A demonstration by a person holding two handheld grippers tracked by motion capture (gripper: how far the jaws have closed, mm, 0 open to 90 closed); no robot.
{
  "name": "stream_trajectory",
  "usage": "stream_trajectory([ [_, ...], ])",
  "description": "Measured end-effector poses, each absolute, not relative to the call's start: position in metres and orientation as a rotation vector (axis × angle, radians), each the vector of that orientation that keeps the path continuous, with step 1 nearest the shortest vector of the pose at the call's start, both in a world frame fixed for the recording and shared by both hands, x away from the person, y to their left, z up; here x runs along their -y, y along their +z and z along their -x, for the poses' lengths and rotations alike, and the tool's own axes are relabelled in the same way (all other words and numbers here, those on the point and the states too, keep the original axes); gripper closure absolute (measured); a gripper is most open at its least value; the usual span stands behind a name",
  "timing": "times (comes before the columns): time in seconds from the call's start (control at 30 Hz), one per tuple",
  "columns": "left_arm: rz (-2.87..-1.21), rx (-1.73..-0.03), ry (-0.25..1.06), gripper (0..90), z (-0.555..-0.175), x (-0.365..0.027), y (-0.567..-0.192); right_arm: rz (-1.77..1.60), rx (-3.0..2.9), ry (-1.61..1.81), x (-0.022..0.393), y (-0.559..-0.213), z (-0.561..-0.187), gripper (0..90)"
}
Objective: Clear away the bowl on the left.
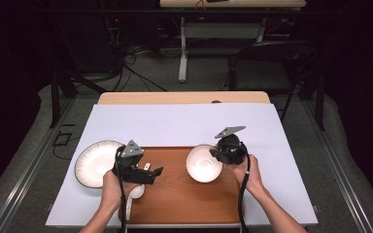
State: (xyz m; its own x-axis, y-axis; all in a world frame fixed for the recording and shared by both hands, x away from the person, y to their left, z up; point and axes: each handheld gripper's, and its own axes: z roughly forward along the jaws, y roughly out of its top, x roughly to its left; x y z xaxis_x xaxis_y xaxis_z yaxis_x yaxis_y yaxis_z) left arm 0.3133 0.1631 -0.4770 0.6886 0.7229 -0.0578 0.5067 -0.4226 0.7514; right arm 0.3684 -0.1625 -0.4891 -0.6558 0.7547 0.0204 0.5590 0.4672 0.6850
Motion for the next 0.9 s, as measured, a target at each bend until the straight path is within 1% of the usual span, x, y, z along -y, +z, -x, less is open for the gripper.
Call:
stream_trajectory([
  [0.3, -2.126, -0.974, 0.336, 3.7, -0.307, -0.177, -0.479, -1.157, -2.429, 0.967, 0.171, -0.489, -0.372, 83.0],
  [0.37, -2.126, -0.980, 0.322, 0.6, -0.304, -0.180, -0.481, -1.171, -2.430, 0.963, 0.174, -0.490, -0.374, 83.0],
  [0.7, -2.125, -1.005, 0.346, 0.2, -0.296, -0.193, -0.486, -1.220, -2.419, 0.947, 0.184, -0.492, -0.380, 83.0],
  [0.9, -2.116, -1.010, 0.368, 0.1, -0.298, -0.202, -0.489, -1.273, -2.402, 0.952, 0.195, -0.494, -0.386, 83.1],
])
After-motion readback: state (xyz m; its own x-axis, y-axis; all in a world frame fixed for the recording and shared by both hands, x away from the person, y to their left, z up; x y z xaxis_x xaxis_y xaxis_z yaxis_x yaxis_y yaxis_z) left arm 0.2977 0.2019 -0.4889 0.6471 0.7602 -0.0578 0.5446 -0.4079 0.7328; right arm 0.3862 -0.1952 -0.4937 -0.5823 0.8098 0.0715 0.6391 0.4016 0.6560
